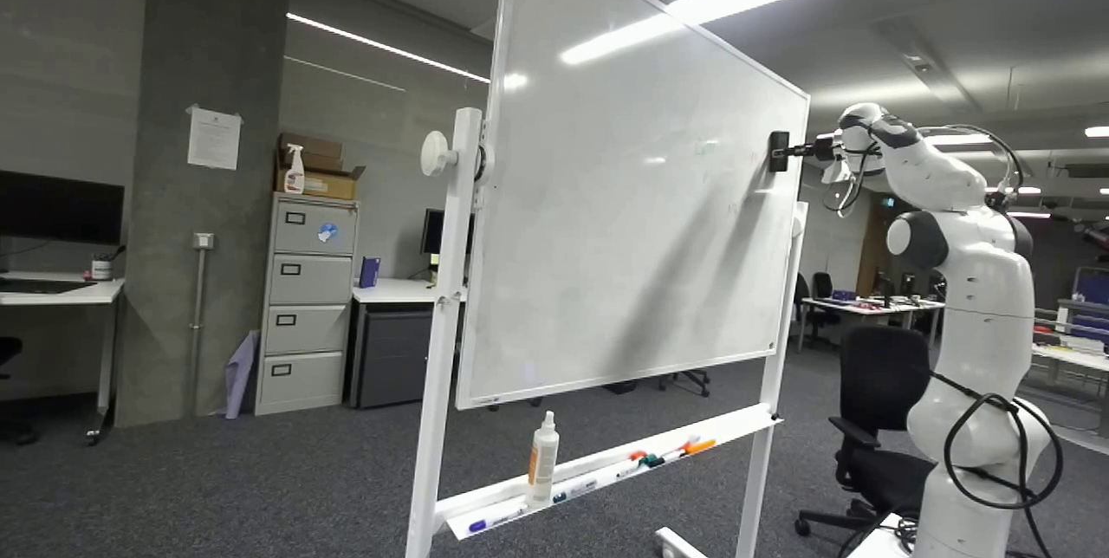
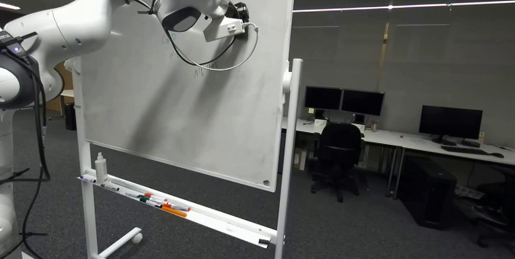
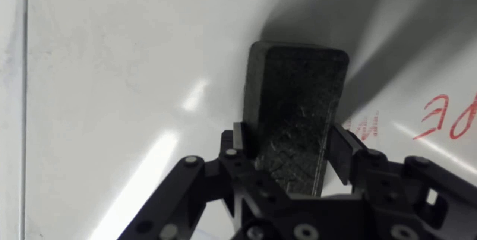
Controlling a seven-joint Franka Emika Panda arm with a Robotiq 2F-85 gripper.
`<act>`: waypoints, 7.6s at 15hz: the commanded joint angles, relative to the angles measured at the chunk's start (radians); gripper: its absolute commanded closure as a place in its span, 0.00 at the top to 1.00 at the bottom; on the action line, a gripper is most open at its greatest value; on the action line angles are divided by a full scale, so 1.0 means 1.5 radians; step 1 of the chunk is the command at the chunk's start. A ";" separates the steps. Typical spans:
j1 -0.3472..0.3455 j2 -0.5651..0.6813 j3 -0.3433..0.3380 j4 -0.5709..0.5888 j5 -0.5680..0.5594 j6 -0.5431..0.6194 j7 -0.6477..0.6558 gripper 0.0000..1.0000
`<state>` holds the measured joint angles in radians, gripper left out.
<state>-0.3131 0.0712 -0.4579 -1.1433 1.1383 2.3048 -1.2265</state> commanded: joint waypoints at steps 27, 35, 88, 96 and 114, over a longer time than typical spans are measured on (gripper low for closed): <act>0.170 -0.323 0.186 -0.453 -0.252 0.018 -0.121 0.34; 0.203 -0.344 0.232 -0.470 -0.445 0.134 -0.081 0.34; 0.182 -0.315 0.301 -0.373 -1.021 -0.027 0.349 0.34; 0.163 -0.324 0.227 -0.433 -1.017 -0.038 0.339 0.34; 0.203 -0.273 0.343 -0.265 -1.038 -0.109 0.361 0.34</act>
<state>-0.0222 -0.3914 0.0371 -1.6520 -0.3857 2.1934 -0.7086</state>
